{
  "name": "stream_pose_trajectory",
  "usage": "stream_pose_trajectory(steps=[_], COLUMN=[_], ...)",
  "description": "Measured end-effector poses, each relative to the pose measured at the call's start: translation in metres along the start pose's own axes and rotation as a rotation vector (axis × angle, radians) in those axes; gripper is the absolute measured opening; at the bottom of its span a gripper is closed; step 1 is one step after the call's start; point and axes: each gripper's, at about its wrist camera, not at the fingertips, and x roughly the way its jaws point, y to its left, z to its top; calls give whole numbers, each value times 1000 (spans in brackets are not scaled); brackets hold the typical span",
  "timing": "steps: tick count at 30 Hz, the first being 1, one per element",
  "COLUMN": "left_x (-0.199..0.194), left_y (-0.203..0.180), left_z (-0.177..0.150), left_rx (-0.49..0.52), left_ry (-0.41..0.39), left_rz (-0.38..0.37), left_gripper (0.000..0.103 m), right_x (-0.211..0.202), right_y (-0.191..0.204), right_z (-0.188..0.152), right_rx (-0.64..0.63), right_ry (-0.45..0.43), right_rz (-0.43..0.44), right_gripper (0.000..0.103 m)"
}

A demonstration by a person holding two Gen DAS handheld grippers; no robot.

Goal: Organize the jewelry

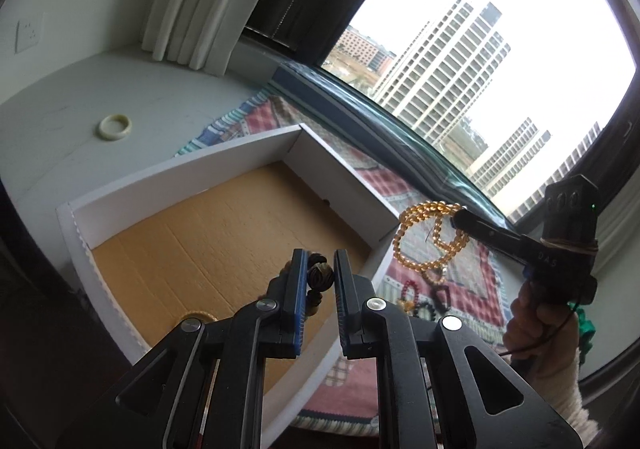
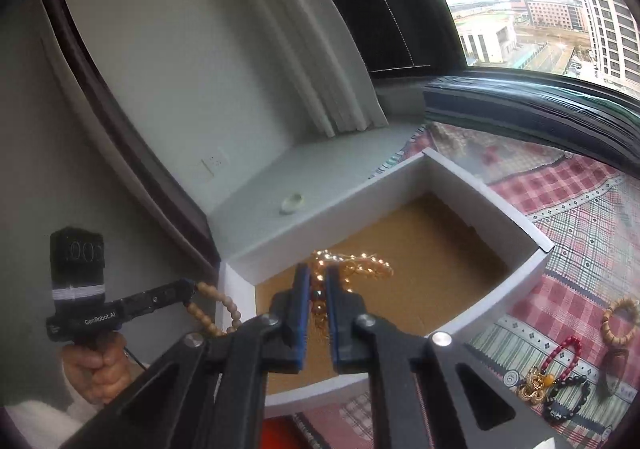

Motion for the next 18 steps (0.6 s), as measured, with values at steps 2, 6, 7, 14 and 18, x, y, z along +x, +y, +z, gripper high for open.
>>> stream_pose_trajectory(steps=[2,6,7,14,18], left_x=[9,30,37,89,83], left_y=[10,22,25,32,22], left_z=[3,5,7,1,-16], left_rx=[-9,-4,1,64,93], left_ry=[11,34,39,87,55], left_rz=[23,81,96,302,320], left_gripper=[12,12,12,45,80], right_x=[15,47,55,110,109], right_y=[2,-2,-5,-23,-21], right_z=[5,12,13,2,-13], right_rx=[-1,-11,-14,-118,-167], right_ry=[15,46,53,131,115], right_rz=[1,-42,-64,-265,-371], right_gripper=[8,8,8,10,58])
